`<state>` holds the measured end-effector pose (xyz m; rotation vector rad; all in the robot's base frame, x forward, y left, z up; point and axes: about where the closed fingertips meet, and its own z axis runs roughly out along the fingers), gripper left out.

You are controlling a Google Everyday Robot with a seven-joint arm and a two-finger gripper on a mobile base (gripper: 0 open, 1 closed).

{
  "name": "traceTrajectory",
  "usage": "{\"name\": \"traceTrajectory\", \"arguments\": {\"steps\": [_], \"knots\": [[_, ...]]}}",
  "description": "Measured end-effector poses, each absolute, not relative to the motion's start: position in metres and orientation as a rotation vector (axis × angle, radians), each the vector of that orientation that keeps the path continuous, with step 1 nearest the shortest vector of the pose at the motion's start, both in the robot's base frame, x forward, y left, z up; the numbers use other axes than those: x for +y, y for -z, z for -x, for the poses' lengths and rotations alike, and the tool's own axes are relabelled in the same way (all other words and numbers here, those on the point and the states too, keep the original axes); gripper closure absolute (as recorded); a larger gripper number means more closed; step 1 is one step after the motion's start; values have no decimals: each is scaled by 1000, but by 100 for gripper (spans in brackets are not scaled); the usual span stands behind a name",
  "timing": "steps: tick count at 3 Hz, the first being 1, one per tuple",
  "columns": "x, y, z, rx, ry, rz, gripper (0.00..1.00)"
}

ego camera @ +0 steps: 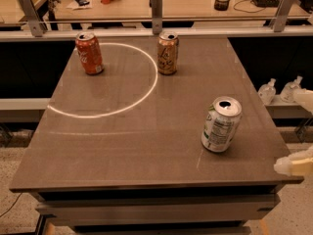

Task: Knock 7up can over

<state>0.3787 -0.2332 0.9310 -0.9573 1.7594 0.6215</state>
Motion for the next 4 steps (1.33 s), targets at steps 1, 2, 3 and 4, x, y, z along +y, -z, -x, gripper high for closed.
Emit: {"name": "traceTrajectory", "arguments": {"steps": [1,2,3,4], "knots": [[-221,-935,-373,1700,-638,945,0],[-210,-931,-373,1702,-615,898,0],[-207,-920,-387,1728,-561,811,0],[-205,-920,-387,1729,-564,816,0]]}}
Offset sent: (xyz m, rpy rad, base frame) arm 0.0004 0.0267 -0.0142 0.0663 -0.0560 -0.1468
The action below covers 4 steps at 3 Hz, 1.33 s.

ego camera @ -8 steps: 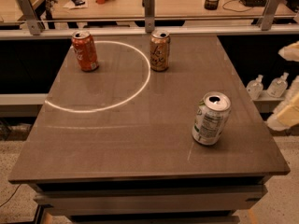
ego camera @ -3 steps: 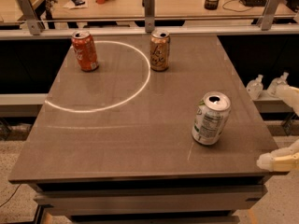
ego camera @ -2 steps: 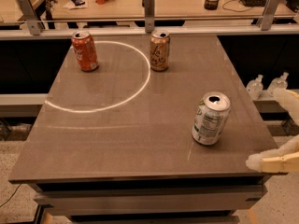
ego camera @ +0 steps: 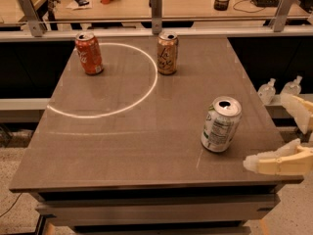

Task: Knock 7up can over

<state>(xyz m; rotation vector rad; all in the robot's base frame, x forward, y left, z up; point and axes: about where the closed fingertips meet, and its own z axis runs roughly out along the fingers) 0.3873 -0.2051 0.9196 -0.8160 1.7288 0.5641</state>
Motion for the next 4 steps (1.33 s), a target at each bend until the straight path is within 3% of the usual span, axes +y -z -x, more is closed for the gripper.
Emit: {"name": "traceTrajectory", "arguments": {"steps": [4], "knots": [[-157,-869,-418,1551,-682,807,0]]}}
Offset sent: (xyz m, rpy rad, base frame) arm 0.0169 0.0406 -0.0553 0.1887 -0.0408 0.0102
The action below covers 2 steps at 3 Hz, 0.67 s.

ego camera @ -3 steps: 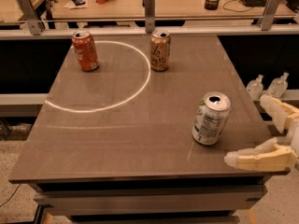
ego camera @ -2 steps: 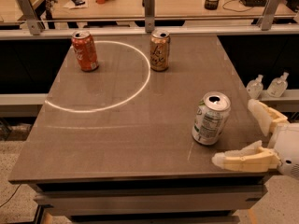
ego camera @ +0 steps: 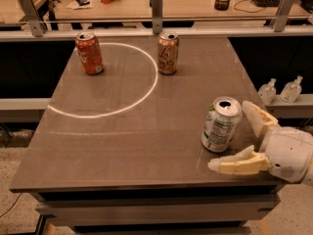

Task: Knock 7up can over

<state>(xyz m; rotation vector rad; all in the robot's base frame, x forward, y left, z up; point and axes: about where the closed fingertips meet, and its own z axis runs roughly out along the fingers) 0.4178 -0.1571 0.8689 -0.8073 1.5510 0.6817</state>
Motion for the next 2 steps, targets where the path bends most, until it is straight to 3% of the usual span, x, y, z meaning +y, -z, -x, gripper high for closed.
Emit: {"name": "traceTrajectory", "arguments": {"steps": [1,2], "knots": [[-154,-861,-429,1515,-669,845,0],[-150,-862,-441,1496,-657,854,17]]}}
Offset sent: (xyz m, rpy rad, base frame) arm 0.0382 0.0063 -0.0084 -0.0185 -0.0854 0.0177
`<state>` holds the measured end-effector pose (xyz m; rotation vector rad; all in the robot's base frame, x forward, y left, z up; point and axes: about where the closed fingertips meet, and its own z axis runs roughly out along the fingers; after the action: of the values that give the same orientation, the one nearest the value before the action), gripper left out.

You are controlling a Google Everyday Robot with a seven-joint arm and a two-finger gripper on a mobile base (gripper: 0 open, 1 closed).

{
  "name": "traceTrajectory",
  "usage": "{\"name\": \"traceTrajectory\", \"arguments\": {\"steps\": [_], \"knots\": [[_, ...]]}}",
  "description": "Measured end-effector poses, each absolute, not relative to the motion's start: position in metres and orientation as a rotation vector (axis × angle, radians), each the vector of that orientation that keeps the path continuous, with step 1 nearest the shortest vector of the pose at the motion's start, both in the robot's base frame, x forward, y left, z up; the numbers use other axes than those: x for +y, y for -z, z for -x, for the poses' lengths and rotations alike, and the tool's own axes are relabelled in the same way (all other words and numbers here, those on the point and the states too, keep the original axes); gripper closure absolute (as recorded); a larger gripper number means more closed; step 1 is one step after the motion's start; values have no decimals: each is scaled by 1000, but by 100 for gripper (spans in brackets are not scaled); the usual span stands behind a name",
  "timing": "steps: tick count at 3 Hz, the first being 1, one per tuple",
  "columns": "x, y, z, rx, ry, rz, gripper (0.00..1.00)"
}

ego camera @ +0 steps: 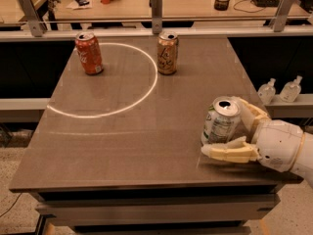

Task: Knock 7up can over

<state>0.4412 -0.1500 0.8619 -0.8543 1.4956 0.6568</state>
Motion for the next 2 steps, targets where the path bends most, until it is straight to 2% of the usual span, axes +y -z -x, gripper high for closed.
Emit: {"name": "traceTrajectory", "arguments": {"steps": [2], "knots": [[-147,-868,-457,1480,-668,875,64]]}}
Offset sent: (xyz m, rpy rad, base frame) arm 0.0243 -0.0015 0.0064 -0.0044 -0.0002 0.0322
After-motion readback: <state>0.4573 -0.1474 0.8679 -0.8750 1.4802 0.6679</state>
